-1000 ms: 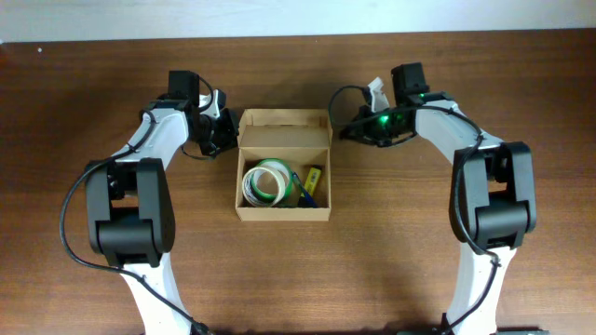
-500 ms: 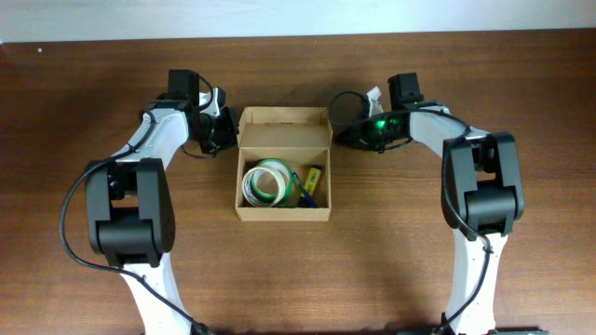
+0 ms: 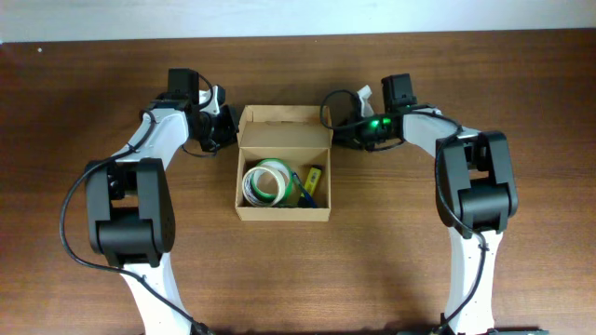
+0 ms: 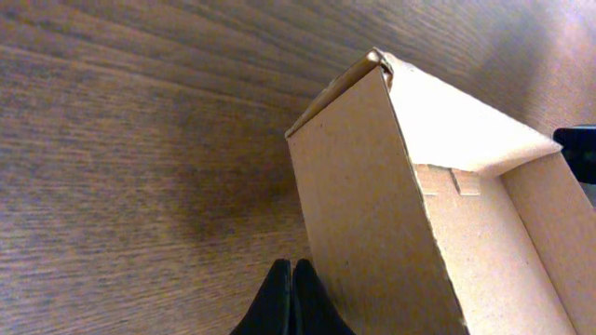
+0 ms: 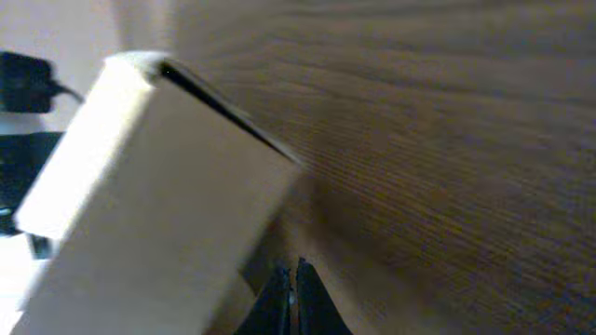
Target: Pack container
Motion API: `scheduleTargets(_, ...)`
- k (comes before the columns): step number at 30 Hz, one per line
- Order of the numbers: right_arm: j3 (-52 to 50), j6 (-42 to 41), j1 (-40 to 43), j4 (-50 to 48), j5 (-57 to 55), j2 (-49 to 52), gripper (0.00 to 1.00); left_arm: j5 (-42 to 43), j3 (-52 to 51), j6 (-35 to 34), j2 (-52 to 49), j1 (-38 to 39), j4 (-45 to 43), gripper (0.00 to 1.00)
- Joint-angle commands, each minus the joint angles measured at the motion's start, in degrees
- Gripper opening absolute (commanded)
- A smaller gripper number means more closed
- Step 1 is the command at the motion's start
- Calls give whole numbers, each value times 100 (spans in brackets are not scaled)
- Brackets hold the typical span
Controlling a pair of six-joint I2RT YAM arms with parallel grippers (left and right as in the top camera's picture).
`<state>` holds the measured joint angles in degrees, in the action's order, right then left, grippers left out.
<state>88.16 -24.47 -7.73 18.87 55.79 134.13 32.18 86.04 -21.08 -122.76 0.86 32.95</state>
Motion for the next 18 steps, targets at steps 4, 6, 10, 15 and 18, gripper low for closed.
scheduleTargets(4,-9,-140,-24,-337,837,105,4,372,52,-52,-4,35,-155,2)
scheduleTargets(6,-9,-138,-24,-330,885,105,4,481,52,-50,-4,31,-190,2)
scheduleTargets(10,-9,-133,-24,-334,1012,105,4,811,52,-50,-2,-13,-238,2)
scheduleTargets(15,-9,-131,2,-374,1329,103,4,1322,52,-24,-2,-144,-238,2)
scheduleTargets(18,-9,-133,37,-522,1720,103,4,1692,52,13,-2,-271,-238,2)
